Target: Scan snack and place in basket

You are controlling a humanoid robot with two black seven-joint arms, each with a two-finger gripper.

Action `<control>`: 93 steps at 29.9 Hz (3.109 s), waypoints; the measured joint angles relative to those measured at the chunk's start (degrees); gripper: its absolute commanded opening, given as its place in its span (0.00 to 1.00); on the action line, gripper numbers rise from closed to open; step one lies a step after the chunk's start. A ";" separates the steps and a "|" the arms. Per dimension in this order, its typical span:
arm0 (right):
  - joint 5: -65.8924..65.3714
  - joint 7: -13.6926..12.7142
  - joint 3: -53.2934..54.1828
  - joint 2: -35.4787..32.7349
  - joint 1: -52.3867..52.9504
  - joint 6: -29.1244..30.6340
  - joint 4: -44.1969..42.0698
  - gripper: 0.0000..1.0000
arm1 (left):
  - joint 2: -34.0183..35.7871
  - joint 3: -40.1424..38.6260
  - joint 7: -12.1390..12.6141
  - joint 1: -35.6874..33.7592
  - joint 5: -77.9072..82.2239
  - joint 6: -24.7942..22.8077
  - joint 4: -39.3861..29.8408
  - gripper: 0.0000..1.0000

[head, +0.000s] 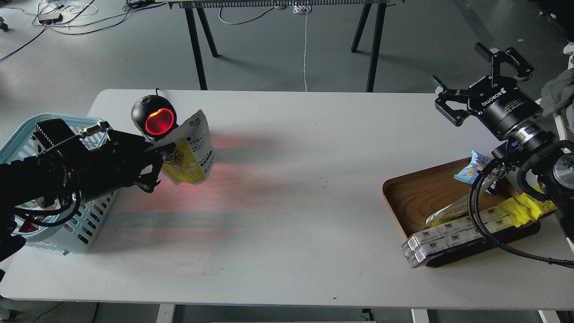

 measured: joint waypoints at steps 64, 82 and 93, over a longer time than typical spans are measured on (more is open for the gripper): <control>-1.67 0.00 -0.12 2.03 0.49 0.03 -0.17 0.96 | 38.30 30.22 -9.96 -3.69 -23.32 32.28 12.64 0.00; -2.91 0.00 -0.17 2.13 0.61 -0.59 -0.08 0.96 | 31.79 32.21 -10.39 -3.61 -23.39 32.31 13.69 0.14; -3.75 0.00 -0.17 2.13 0.62 -1.03 -0.18 0.96 | 31.20 32.24 -11.15 -3.56 -23.46 32.30 14.30 0.86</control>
